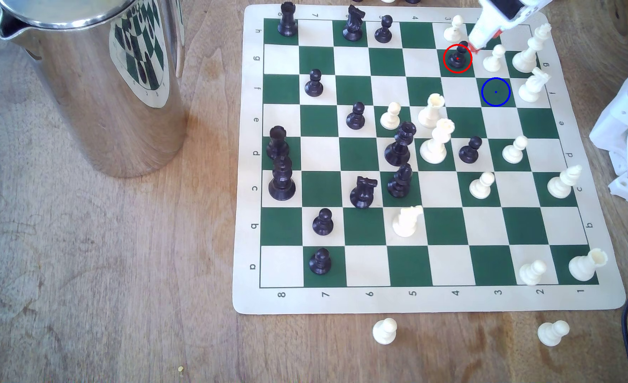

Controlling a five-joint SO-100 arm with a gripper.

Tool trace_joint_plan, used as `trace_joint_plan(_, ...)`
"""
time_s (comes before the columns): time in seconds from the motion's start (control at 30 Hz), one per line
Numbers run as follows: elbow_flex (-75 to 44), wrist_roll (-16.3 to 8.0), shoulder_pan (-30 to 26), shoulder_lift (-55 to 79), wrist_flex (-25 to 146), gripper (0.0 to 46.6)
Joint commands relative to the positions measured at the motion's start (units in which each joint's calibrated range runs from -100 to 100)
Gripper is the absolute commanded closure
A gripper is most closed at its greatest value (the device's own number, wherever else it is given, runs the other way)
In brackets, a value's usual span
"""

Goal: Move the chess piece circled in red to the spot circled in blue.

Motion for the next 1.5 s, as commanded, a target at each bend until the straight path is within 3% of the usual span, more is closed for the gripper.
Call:
trace_joint_plan(0.0, -1.4, -0.6, -0.9, 1.3, -2.4, 33.9)
trace_joint_plan(0.23, 0.0, 0.1, -0.9, 3.2, -4.2, 34.8)
trace_joint_plan(0.47, 2.2, 0.6, 0.3, 5.5, -8.5, 39.9)
trace_joint_plan(0.63, 2.4, 0.7, 0.3, 5.7, -8.1, 33.3)
trace_joint_plan(1.03, 2.9, 0.7, 0.1, 6.8, -10.5, 34.5)
trace_joint_plan(1.47, 2.8, 0.4, 0.2, 10.2, -14.1, 32.1)
